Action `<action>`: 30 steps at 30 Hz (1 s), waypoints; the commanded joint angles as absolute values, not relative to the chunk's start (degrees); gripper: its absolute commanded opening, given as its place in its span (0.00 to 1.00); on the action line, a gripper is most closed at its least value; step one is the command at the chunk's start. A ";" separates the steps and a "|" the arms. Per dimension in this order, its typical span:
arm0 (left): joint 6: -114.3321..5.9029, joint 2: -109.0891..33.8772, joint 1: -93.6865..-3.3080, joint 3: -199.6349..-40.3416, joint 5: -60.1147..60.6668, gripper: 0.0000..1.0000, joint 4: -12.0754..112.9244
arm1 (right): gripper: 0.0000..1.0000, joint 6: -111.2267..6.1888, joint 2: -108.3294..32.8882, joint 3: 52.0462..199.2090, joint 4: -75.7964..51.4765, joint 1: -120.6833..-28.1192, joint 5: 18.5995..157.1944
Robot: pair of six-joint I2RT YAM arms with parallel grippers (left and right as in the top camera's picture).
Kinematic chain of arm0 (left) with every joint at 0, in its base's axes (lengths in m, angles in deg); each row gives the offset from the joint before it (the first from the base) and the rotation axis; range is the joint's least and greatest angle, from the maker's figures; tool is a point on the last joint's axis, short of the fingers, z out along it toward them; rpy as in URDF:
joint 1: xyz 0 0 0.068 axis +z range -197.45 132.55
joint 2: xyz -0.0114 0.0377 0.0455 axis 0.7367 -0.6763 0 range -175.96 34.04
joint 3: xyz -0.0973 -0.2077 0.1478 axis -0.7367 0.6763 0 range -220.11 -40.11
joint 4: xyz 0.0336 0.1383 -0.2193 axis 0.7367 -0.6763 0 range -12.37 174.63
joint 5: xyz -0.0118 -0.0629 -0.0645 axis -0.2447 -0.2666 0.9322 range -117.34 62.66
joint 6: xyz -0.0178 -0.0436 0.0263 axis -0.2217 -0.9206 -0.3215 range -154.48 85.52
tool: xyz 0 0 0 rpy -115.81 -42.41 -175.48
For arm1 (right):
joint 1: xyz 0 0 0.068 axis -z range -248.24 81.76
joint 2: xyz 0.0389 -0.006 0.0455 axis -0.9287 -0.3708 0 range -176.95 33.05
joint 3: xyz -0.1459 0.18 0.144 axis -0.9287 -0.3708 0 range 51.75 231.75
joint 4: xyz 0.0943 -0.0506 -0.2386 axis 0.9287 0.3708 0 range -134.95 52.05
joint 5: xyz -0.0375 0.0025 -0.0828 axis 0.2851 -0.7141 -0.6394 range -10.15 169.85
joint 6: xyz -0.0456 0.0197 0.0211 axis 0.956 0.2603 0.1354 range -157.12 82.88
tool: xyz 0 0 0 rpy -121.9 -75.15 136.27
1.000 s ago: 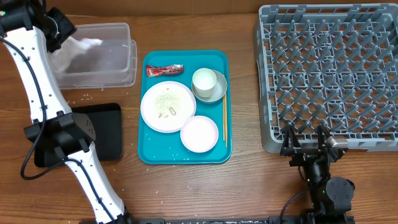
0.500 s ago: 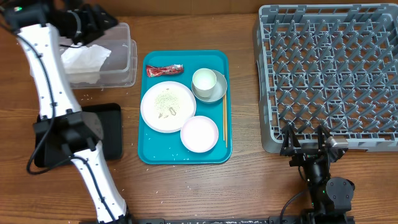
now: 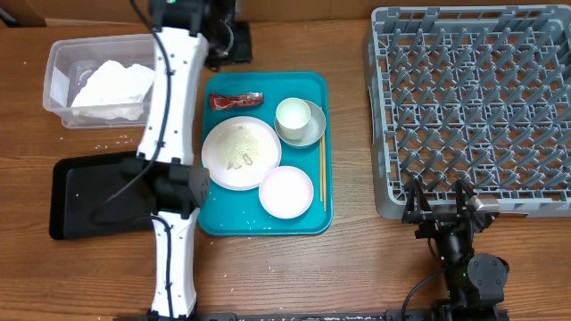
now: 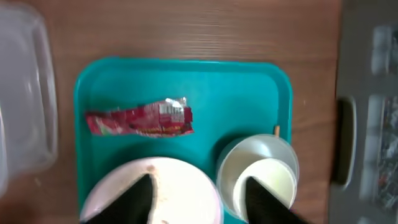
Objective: Sort waste into correct bins and load items into the dishwasher
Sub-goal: 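Move the left gripper back to the red wrapper and grasp it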
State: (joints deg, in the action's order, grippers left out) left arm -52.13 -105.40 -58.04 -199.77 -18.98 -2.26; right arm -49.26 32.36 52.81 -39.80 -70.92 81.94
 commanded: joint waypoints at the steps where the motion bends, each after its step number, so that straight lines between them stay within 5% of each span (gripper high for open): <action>1: -73.44 -107.32 -58.96 -199.15 -24.36 0.55 -2.52 | 1.00 -49.11 32.89 52.22 -40.13 -71.13 81.39; 11: -96.39 -114.88 -59.13 -199.09 -16.25 0.55 -1.87 | 1.00 -49.11 32.89 52.22 -40.13 -71.13 81.39; 30: -108.08 -122.55 -57.54 -198.98 -12.66 0.54 1.24 | 1.00 -49.11 32.89 52.22 -40.13 -71.13 81.39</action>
